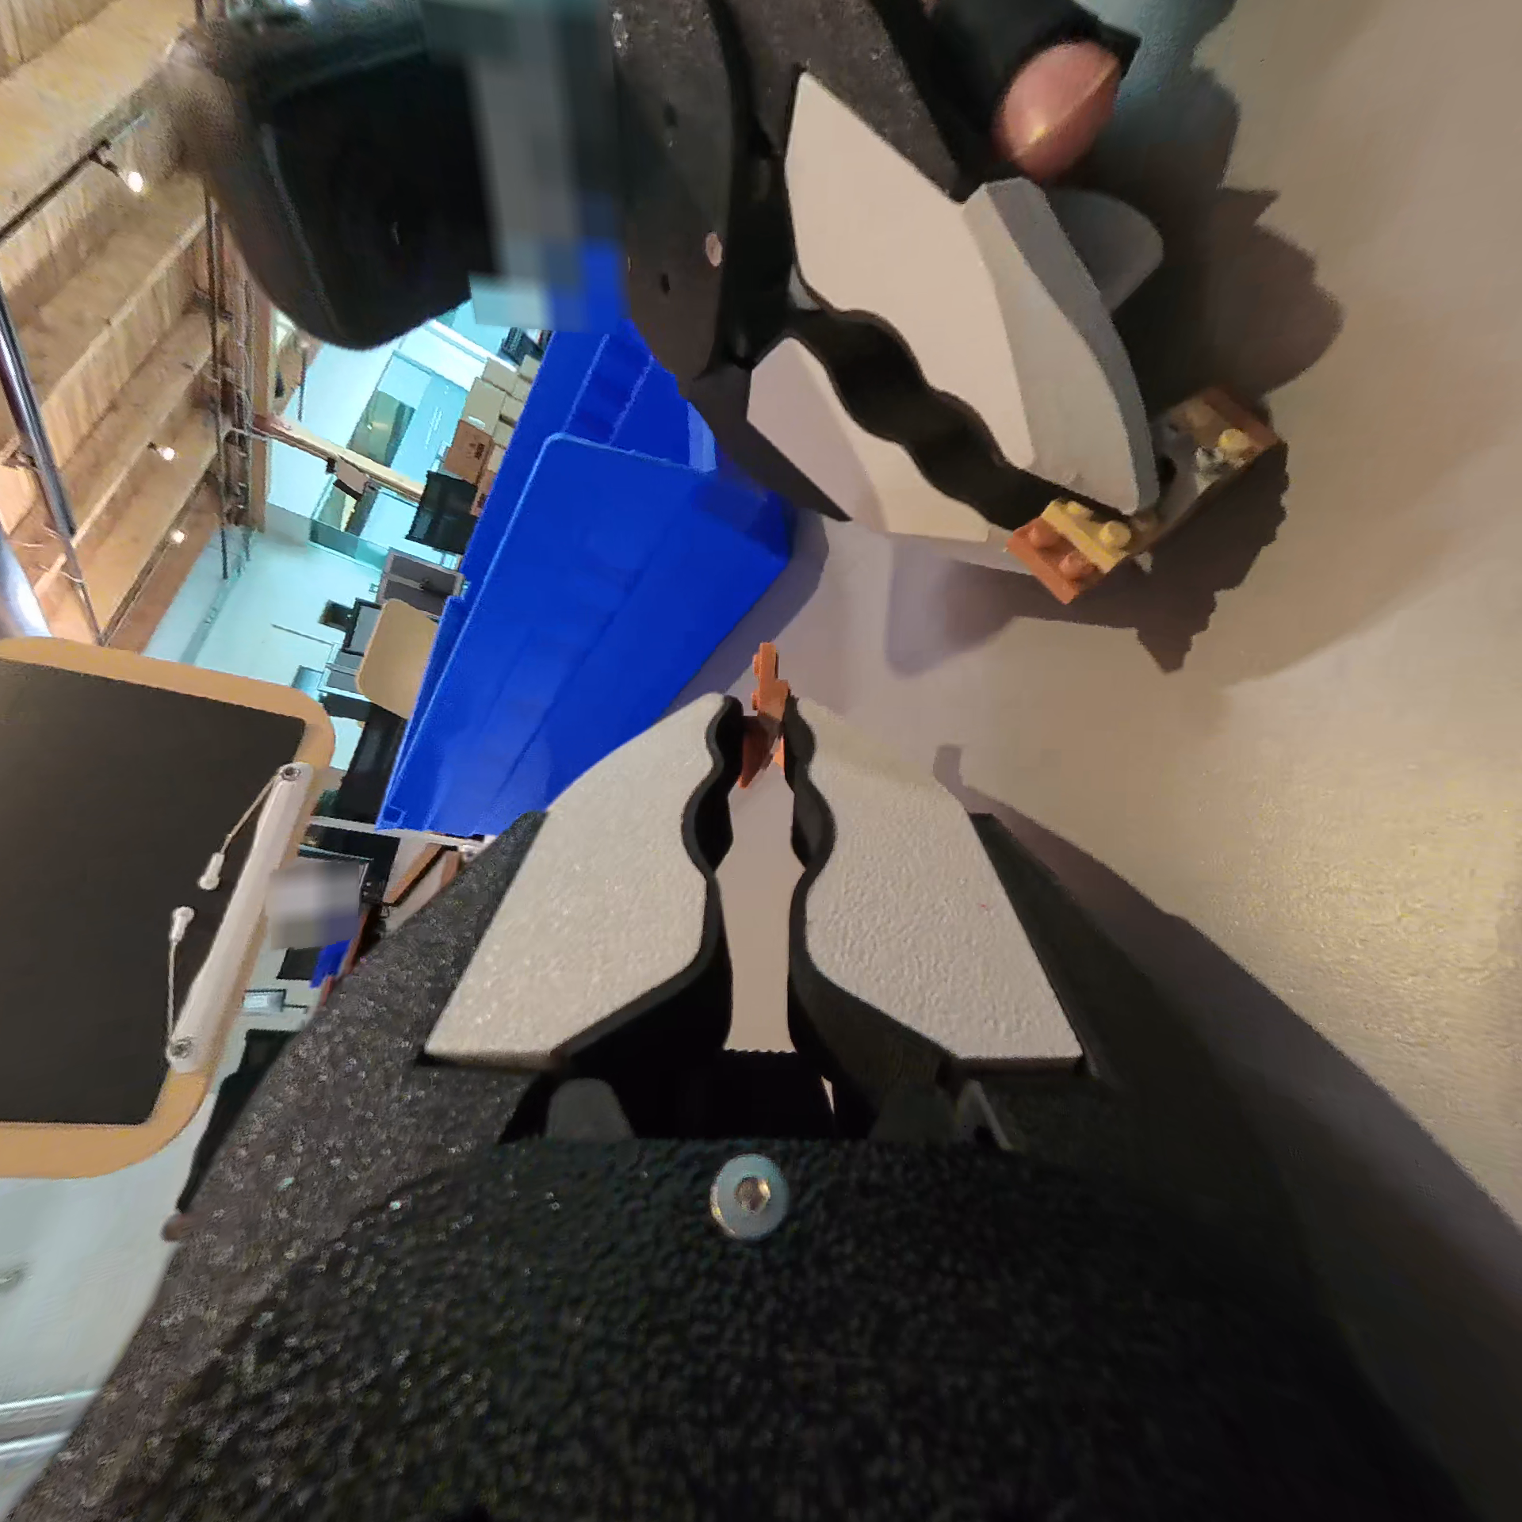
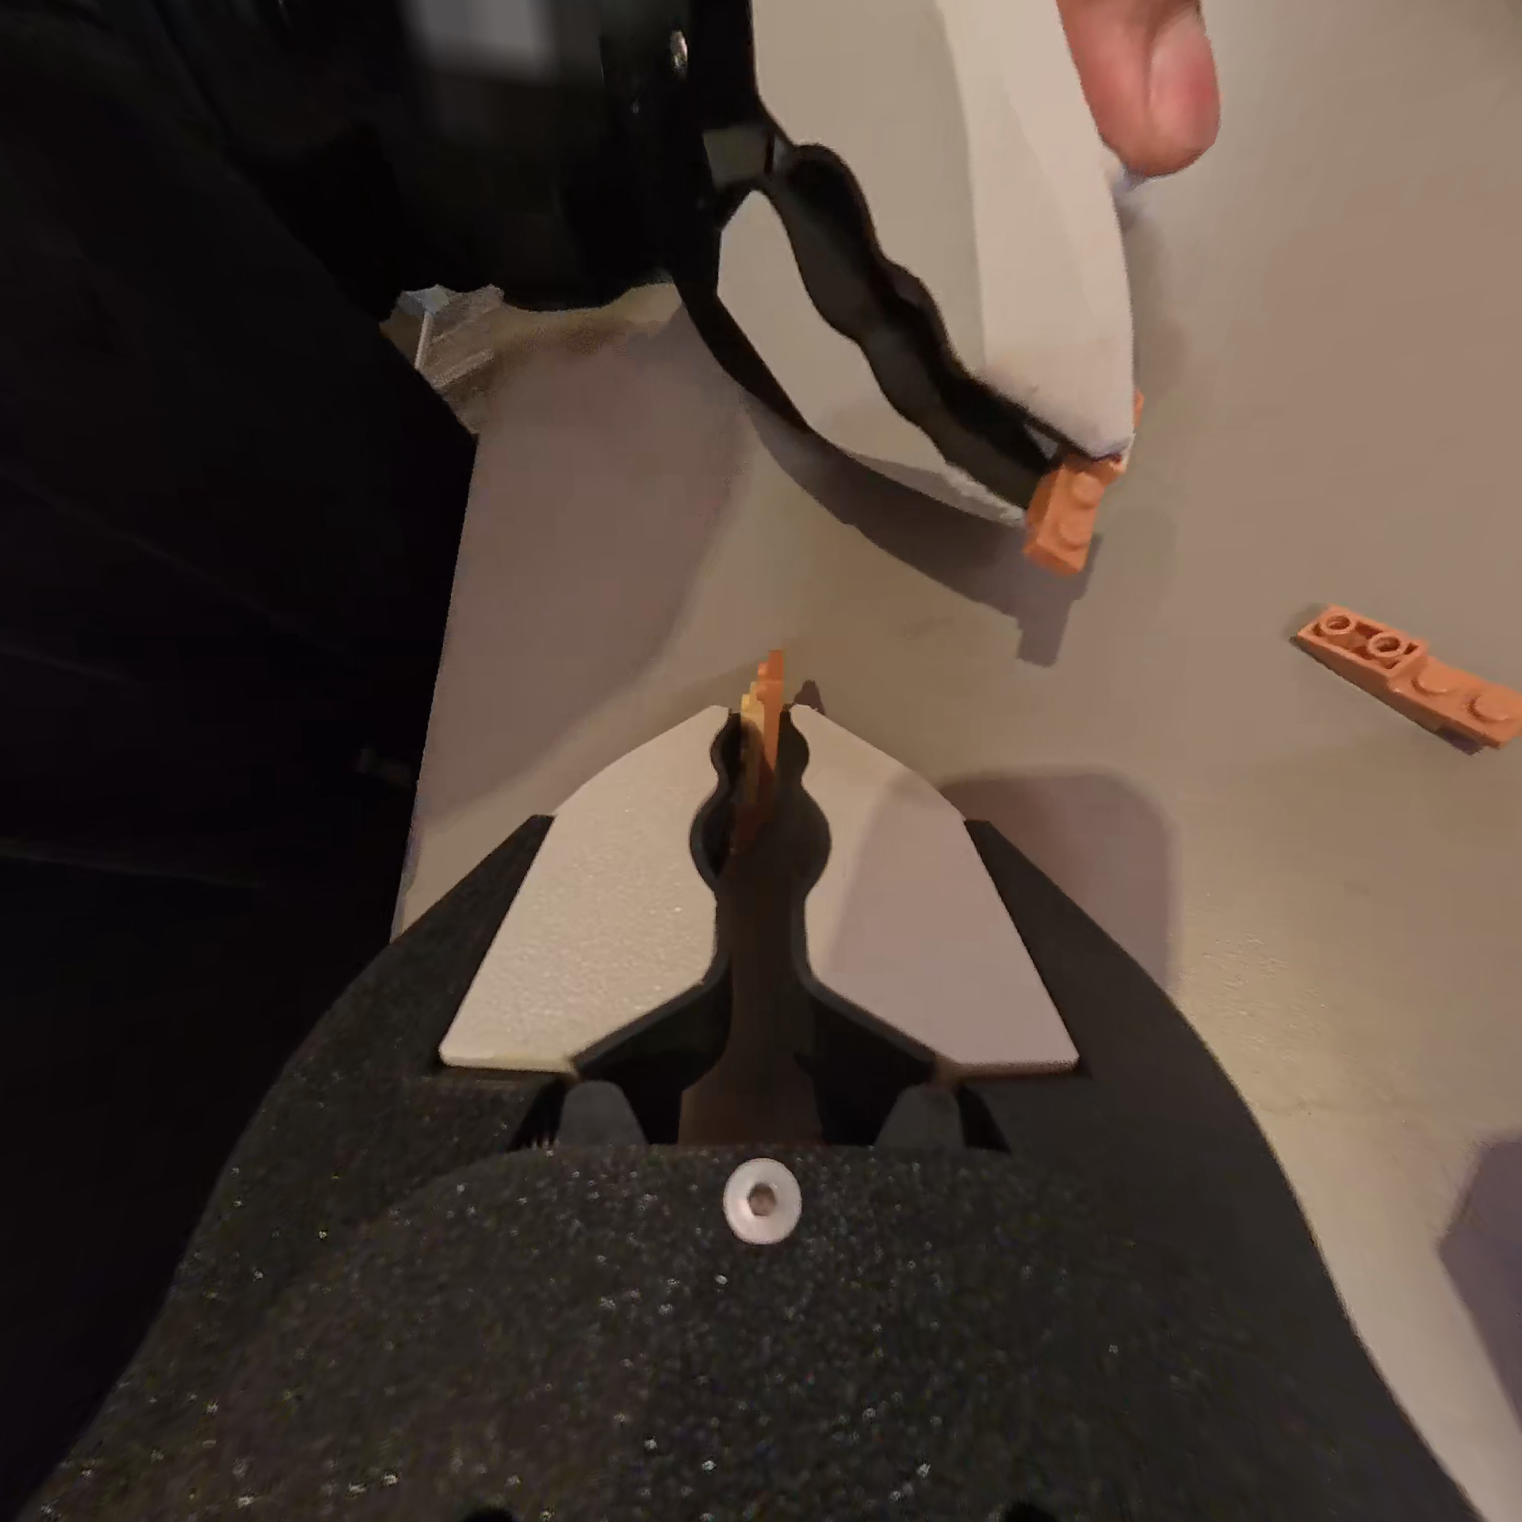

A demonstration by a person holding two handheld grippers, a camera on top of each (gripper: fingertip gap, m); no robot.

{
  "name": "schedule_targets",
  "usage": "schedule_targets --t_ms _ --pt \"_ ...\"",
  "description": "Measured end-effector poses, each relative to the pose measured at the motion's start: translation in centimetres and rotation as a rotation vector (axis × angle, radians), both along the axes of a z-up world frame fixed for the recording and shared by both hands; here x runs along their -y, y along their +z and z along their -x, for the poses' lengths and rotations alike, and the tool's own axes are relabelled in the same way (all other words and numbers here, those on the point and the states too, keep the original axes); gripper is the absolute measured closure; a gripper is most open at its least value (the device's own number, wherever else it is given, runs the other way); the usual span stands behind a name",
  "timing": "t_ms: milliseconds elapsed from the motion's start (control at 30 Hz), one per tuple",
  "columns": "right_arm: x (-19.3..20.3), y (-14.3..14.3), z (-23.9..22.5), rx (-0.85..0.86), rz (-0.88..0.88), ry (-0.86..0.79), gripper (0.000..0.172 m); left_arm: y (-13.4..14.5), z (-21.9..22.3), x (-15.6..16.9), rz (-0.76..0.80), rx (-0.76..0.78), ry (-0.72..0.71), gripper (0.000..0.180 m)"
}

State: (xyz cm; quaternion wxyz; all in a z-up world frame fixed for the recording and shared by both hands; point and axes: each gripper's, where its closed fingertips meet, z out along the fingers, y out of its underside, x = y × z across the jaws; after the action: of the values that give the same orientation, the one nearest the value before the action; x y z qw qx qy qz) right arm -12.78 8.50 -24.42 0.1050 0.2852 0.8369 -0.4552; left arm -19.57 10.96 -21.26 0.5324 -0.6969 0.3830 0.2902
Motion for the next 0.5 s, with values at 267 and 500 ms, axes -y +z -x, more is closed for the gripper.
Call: schedule_targets --t_ms 267,500 --pt "-0.56 0.16 -0.25 0.057 0.035 -0.019 0.163 0.24 -0.52 -0.27 -0.016 -0.099 0.001 0.171" --pt "-0.32 0.04 -0.46 0.006 0.006 0.008 0.163 0.19 -0.36 -0.42 -0.032 -0.225 0.027 0.171"
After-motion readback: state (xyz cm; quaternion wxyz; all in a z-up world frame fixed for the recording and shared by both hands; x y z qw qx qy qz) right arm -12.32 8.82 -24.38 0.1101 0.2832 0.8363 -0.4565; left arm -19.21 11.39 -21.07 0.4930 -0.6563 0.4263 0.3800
